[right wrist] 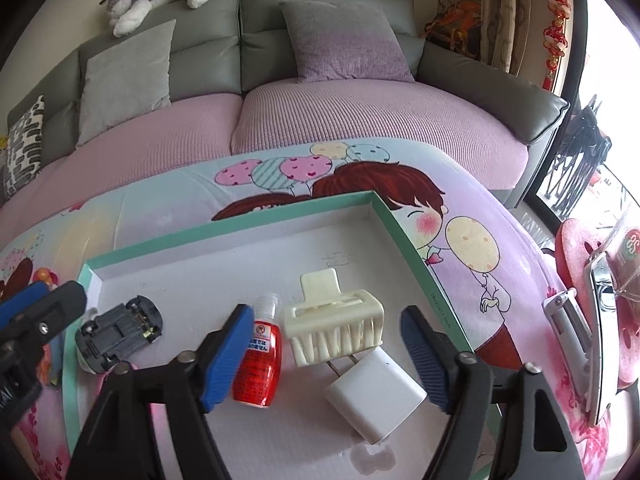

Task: Organize rigid objects
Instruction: 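Withdraw both open tools from the tray toward the remaining objects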

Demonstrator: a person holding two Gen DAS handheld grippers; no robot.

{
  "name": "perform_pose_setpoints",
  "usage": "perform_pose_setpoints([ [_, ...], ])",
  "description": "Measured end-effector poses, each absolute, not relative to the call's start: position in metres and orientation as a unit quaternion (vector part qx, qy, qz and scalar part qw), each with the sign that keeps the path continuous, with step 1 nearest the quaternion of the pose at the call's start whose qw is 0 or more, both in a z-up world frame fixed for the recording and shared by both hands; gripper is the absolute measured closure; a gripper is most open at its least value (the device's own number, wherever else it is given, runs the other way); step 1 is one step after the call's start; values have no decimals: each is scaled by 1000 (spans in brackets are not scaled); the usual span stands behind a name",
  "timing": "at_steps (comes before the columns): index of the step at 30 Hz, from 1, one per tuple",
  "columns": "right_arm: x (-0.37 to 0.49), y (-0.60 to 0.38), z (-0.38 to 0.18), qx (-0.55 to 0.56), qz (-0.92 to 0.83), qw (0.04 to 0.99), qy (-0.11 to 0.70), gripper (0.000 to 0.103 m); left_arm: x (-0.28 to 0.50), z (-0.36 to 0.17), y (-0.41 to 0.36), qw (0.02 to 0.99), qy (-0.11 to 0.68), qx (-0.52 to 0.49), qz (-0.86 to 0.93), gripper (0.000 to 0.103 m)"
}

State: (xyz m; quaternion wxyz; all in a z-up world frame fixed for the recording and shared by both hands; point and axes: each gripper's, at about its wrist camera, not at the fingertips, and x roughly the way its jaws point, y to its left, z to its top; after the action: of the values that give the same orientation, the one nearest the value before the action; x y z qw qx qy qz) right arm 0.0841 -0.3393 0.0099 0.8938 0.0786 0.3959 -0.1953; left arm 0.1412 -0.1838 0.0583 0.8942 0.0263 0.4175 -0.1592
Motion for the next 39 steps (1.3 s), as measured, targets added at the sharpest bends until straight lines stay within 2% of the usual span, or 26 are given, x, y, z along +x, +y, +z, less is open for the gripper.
perform_pose_setpoints([
  [4, 85, -338, 11, 83, -191, 895, 394, 23, 145, 60, -170, 896, 420, 10, -140, 40],
  [10, 88, -332, 11, 75, -185, 897, 394, 22, 150, 61, -154, 898, 424, -15, -116, 39],
  [11, 88, -331, 11, 73, -184, 897, 394, 19, 151, 61, -151, 900, 421, -19, -111, 39],
  [12, 89, -329, 10, 72, -181, 898, 395, 12, 151, 63, -148, 903, 415, -23, -107, 37],
  [14, 89, -327, 10, 74, -173, 901, 391, 4, 151, 66, -140, 908, 405, -39, -102, 16],
  [15, 90, -325, 11, 77, -168, 903, 388, 4, 150, 67, -136, 909, 401, -47, -102, 7],
  [18, 90, -319, 13, 78, -154, 909, 378, 0, 151, 71, -123, 912, 393, -73, -94, 6],
  [39, 106, -256, 12, 45, -79, 922, 377, 0, 152, 74, -28, 922, 364, -129, -1, 6],
])
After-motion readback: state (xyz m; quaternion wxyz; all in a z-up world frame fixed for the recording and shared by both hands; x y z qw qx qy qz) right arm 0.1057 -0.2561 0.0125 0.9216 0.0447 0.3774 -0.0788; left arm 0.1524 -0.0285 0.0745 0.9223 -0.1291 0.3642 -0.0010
